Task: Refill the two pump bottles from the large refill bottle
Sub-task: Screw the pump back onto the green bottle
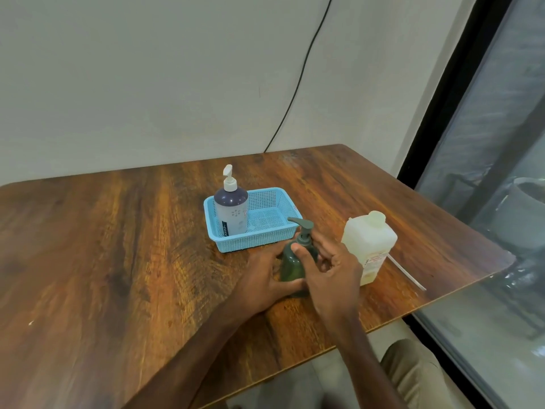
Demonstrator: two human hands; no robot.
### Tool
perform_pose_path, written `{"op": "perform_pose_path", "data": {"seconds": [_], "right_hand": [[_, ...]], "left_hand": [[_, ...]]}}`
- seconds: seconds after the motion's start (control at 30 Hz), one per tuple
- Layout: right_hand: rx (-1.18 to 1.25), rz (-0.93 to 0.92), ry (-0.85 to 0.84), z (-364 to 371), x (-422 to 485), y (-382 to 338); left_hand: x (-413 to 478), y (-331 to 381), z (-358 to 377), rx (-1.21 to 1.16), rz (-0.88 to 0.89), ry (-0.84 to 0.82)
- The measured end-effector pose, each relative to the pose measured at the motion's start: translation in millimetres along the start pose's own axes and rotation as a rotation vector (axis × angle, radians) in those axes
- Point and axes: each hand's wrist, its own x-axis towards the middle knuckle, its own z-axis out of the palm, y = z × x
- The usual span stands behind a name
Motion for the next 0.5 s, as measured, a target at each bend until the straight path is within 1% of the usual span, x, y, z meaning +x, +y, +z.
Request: {"op": "perform_pose_path", "data": {"seconds": [0.07, 0.13, 0.2, 0.33, 0.4, 0.5], "right_hand": [[0.024, 0.002, -0.059, -7, 2, 1], [0.062, 0.017, -0.115, -15, 2, 3], [0.066, 0.039, -0.156, -21, -3, 6], [0.029, 0.086, -0.260, -21, -11, 13], [-0.021, 0.079, -0.277, -19, -10, 12], [-0.163, 0.054, -0.301, -14, -6, 8]], "left_hand": [[0, -2, -2, 0.091, 0.022, 0.002], [1, -2, -7, 0.278, 0.043, 0.007], [0, 3, -17, 0.374, 0.088, 0.062], [-6, 7, -30, 0.307, 0.212, 0.224], [-6, 2, -31, 0.304, 0.219, 0.303], [1, -12, -28, 0.399, 0.204, 0.410]]}}
